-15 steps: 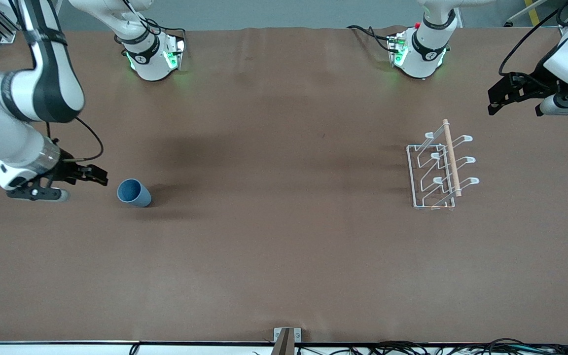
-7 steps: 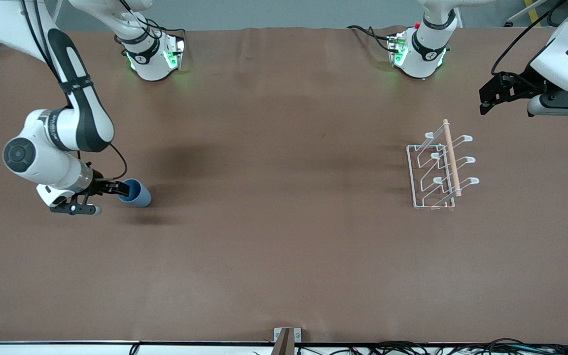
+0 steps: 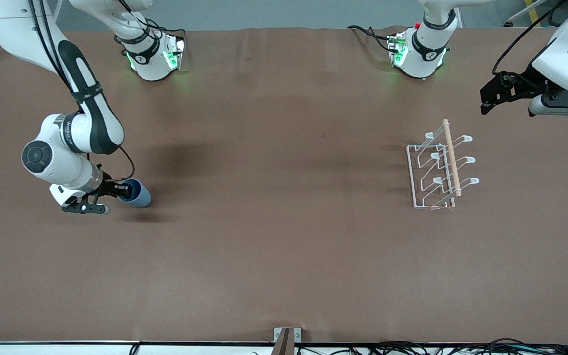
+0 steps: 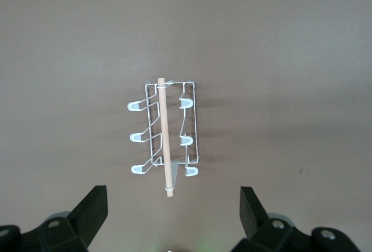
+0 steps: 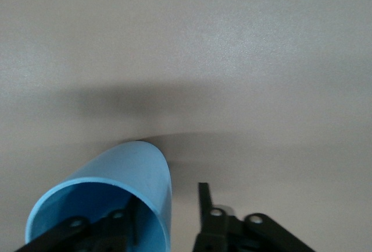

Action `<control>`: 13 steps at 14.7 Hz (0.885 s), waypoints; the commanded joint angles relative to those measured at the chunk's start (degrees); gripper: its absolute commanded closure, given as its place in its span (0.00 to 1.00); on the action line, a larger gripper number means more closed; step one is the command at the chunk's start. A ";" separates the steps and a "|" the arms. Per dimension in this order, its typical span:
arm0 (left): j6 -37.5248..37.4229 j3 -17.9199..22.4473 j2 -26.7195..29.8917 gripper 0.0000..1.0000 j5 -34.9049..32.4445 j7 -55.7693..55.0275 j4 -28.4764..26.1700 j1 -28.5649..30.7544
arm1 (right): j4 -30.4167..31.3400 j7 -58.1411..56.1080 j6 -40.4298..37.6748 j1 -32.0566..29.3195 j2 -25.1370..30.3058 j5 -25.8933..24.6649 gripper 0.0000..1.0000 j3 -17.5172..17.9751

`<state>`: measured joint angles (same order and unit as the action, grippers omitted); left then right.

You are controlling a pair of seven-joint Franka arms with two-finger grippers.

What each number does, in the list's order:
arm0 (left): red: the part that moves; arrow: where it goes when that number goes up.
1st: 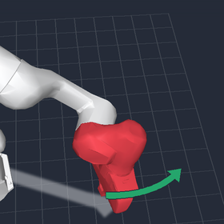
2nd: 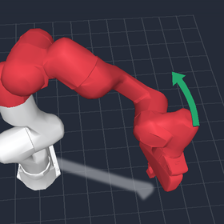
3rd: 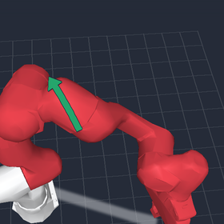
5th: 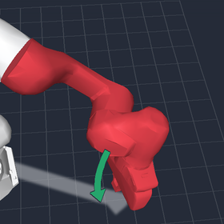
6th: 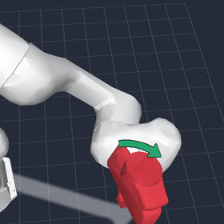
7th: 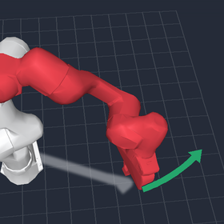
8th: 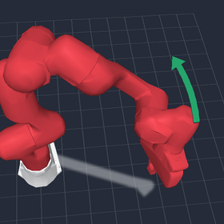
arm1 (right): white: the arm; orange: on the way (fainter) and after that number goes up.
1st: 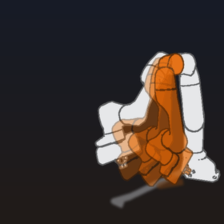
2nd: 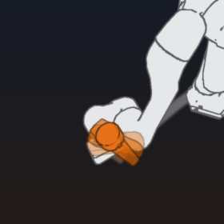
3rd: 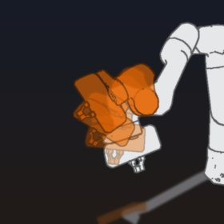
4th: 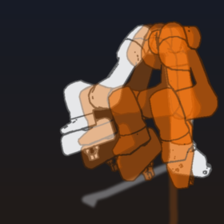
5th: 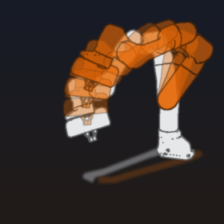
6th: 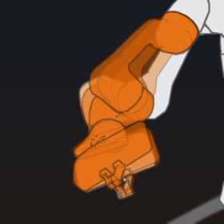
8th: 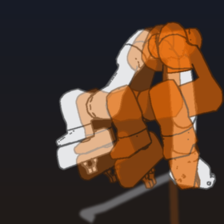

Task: Hang cup on cup holder
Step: 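Close the right gripper on the blue cup's rim, then lift the blue cup with the right gripper toward the table middle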

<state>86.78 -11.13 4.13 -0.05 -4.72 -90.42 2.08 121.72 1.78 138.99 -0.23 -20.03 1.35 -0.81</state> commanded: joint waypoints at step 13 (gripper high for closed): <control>-0.56 -0.20 -0.79 0.00 0.31 0.59 2.09 0.56 | -4.74 -0.47 -13.57 8.74 12.91 19.54 0.97 2.04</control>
<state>86.81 -11.09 4.08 -0.05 -4.72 -89.88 2.11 116.33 1.76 125.76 6.21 -8.82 15.01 1.15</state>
